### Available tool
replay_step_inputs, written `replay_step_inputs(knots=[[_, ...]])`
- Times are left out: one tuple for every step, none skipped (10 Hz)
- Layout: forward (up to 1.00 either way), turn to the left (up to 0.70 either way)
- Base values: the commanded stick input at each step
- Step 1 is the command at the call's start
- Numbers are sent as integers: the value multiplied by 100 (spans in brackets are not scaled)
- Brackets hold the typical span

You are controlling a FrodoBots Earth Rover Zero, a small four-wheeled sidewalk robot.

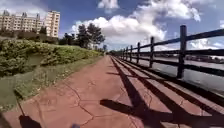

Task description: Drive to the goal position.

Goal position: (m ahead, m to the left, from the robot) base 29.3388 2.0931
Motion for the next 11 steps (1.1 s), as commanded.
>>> replay_step_inputs(knots=[[85,0],[85,0],[85,0],[85,0],[85,0],[85,0],[85,0],[85,0],[85,0],[85,0],[85,0]])
